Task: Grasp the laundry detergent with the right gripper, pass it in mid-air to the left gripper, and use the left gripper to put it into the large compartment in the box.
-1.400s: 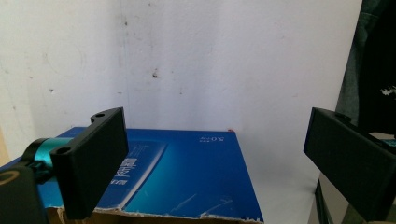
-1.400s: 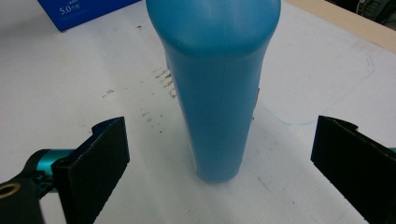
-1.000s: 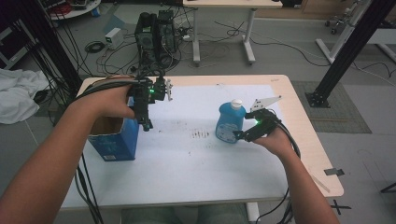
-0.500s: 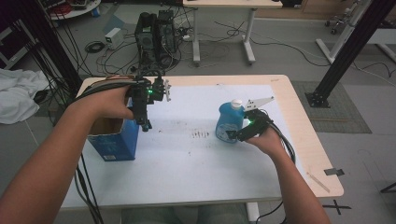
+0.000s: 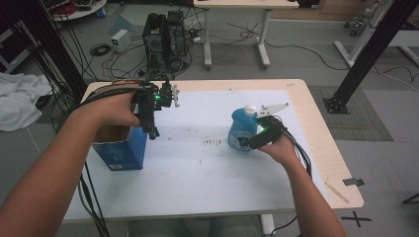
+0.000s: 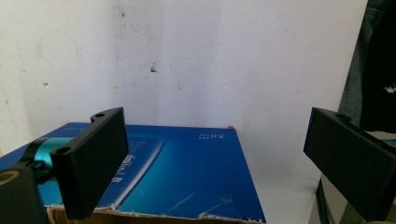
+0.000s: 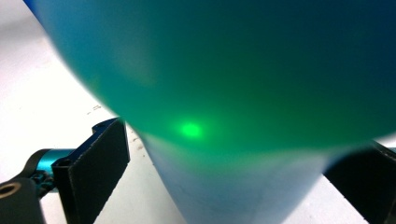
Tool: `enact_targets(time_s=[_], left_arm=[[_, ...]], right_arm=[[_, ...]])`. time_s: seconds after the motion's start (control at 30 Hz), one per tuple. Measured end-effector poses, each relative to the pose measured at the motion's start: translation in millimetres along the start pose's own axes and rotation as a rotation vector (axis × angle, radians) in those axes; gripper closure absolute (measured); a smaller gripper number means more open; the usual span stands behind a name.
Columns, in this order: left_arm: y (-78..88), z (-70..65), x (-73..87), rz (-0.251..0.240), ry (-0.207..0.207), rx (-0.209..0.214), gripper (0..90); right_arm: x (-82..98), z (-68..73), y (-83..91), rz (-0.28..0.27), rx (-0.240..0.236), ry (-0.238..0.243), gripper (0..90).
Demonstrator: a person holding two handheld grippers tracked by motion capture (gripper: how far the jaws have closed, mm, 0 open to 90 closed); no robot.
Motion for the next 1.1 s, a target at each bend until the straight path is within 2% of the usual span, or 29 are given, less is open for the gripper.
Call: enact_targets(time_s=[0.07, 0.1, 0.17, 0.2, 0.23, 0.3, 0.43, 0.5, 0.57, 0.9, 0.97, 1.0, 1.07, 1.1], left_arm=[[-1.1, -0.2, -0.2, -0.008, 0.002, 0.001, 6.3], [-0.7, 0.2, 0.0, -0.009, -0.007, -0.014, 6.3], [-1.5, -0.2, -0.4, -0.010, -0.001, -0.003, 6.3], [-1.5, -0.2, -0.4, -0.010, -0.001, -0.003, 6.3], [-1.4, -0.1, -0.3, -0.010, 0.000, -0.005, 6.3], [-1.1, 0.5, -0.2, -0.006, 0.006, 0.007, 6.3], [-1.5, 1.8, 0.9, -0.004, -0.001, -0.003, 6.3], [-1.9, 1.7, 1.0, -0.008, 0.010, 0.002, 6.3], [-2.4, 2.0, 1.0, -0.006, 0.011, 0.000, 6.3], [-2.4, 3.0, -0.3, -0.002, 0.004, 0.001, 6.3], [-2.7, 3.0, -0.4, -0.002, 0.000, -0.002, 6.3], [-2.9, 2.5, -0.9, -0.006, 0.008, 0.002, 6.3], [-3.7, 2.5, -0.9, -0.009, 0.004, -0.003, 6.3], [-2.1, 4.2, -1.3, 0.015, -0.022, -0.005, 6.3]], right_arm=[[-0.1, 1.3, -2.0, -0.004, 0.005, -0.009, 3.5], [-0.1, 1.3, -2.5, -0.005, 0.002, -0.007, 3.5], [0.4, 0.2, -4.5, -0.012, 0.012, 0.009, 3.5], [0.4, 0.2, -4.5, -0.012, 0.012, 0.009, 3.5], [0.1, 1.1, -4.5, -0.012, 0.000, -0.011, 3.6], [0.4, -0.5, -5.6, -0.014, 0.016, 0.002, 3.7], [0.5, -0.6, -6.6, -0.019, 0.009, -0.005, 4.4], [0.7, -0.3, -7.1, -0.020, -0.001, -0.008, 5.8], [0.7, -0.4, -6.9, -0.026, 0.009, 0.004, 14.1], [0.9, -0.4, -6.9, -0.022, 0.013, 0.008, 15.8], [1.0, -0.6, -6.8, -0.022, 0.014, 0.012, 17.6], [1.1, 0.6, -7.6, -0.036, 0.017, 0.011, 23.0], [0.9, 0.6, -8.2, -0.051, 0.024, 0.010, 23.2], [0.8, 0.2, -7.6, -0.040, 0.022, 0.008, 23.2]])
Point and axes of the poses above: each handheld gripper's, and its own axes: y roughly backward along the jaws, x roughly out of its underside, z roughly to its left, the point moved 1 cm from there along -y, roughly forward along the jaws, and after that the axes turned 5 degrees about z, right-handed, at the moved point
